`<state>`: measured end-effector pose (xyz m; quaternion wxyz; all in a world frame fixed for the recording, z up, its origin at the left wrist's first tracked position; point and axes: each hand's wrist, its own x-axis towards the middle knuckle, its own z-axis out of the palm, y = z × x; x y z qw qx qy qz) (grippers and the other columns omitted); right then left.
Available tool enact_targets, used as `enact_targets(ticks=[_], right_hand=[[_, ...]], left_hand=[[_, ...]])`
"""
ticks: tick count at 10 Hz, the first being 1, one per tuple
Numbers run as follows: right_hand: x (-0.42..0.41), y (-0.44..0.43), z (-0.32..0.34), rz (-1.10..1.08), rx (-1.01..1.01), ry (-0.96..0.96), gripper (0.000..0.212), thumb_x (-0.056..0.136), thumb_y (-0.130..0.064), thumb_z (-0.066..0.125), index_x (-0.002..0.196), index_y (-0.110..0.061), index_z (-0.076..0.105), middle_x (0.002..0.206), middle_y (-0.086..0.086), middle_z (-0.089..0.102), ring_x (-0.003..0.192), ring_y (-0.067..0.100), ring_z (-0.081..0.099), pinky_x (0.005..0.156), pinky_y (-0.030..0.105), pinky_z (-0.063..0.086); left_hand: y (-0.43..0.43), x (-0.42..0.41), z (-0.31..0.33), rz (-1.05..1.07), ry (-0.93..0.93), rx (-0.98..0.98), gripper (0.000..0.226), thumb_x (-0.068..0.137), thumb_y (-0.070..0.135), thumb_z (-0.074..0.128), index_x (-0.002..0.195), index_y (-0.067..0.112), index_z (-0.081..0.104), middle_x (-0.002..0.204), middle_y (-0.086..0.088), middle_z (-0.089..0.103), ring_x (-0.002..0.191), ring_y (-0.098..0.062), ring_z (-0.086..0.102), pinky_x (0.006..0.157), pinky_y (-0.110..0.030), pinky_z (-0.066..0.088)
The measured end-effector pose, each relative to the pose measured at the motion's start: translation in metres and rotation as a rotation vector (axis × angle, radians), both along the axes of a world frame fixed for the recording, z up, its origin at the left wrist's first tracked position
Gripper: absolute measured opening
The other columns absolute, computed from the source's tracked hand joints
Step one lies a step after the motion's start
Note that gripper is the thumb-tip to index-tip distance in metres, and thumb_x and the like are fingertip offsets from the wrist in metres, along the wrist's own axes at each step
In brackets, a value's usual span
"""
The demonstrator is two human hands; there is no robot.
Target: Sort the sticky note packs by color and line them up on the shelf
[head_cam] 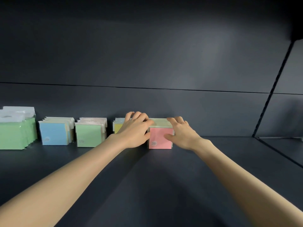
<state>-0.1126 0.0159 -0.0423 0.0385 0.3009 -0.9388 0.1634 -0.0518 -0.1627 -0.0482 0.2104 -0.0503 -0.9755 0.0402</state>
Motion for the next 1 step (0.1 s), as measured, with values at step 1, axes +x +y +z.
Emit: enact_targets(ticks=[1], right_hand=[[0.0002,0.0017,0.0028,-0.001,-0.007,0.032,0.061,0.092,-0.03,0.052,0.145,-0.018,0.024,0.141,0.007,0.028,0.127,0.03,0.031,0.096,0.042,0.042]], left_hand=[[0.0006,-0.0008,0.0024,0.021,0.007,0.001,0.041,0.096,0.032,0.042,0.136,0.023,0.043,0.133,0.003,0.042,0.129,-0.017,0.03,0.113,-0.038,0.005]])
